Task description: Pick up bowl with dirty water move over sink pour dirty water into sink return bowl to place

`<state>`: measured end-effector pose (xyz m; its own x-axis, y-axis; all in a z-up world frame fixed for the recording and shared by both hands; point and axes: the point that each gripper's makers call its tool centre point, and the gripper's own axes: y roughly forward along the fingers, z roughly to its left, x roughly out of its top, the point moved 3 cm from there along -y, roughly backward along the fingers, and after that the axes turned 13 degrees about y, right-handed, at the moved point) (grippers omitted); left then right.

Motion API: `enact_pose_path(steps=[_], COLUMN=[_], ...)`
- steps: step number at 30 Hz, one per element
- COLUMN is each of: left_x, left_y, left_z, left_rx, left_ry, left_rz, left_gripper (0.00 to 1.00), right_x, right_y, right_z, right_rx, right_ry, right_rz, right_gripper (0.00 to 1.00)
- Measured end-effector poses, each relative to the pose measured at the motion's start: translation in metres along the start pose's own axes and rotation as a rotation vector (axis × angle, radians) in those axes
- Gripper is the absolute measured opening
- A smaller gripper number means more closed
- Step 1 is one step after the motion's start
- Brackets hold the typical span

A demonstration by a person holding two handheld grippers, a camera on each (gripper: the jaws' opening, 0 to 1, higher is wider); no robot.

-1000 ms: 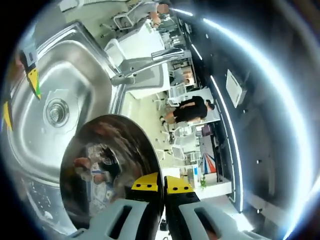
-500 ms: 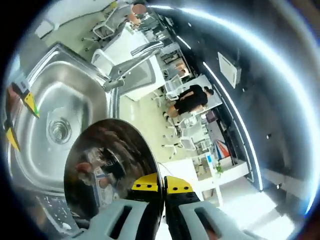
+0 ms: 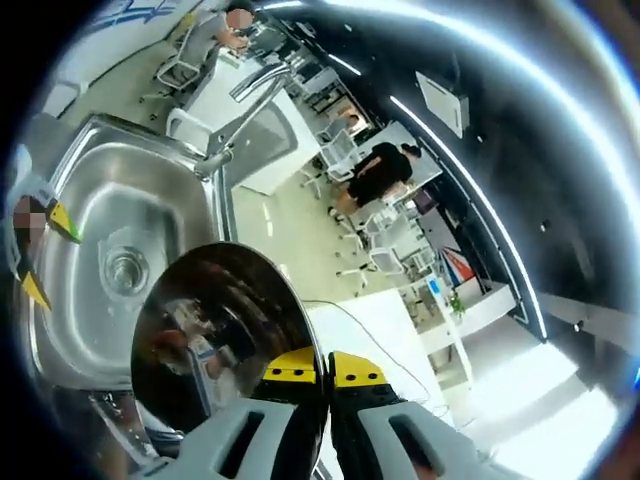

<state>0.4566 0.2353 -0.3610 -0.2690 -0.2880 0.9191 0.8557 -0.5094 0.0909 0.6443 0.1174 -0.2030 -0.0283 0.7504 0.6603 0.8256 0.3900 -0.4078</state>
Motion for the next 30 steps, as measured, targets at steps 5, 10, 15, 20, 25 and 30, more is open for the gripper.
enact_pose_path(steps=[5, 10, 15, 20, 25, 30], left_x=[-0.001, -0.001, -0.001, -0.002, -0.001, -0.001], left_y=[0.0, 0.0, 0.0, 0.0, 0.0, -0.001], left_z=[0.001, 0.0, -0.001, 0.001, -0.002, -0.001], left_rx=[0.001, 0.002, 0.002, 0.008, 0.004, 0.007], left_ry=[-0.001, 0.001, 0.002, 0.005, 0.006, 0.006], left_rz=[0.003, 0.008, 0.011, 0.015, 0.019, 0.016], left_gripper=[0.46, 0.46, 0.46, 0.46, 0.46, 0.46], right_x=[-0.009, -0.018, -0.027, -0.032, -0.039, -0.047], right_y=[-0.002, -0.003, -0.002, -0.004, -0.01, -0.012], right_z=[-0.003, -0.006, -0.007, -0.007, -0.006, -0.009], right_rx=[0.006, 0.02, 0.027, 0.028, 0.041, 0.048], right_ry=[0.078, 0.127, 0.139, 0.181, 0.236, 0.282], right_rz=[0.018, 0.034, 0.049, 0.065, 0.075, 0.08], right_gripper=[0.0, 0.0, 0.0, 0.0, 0.0, 0.0])
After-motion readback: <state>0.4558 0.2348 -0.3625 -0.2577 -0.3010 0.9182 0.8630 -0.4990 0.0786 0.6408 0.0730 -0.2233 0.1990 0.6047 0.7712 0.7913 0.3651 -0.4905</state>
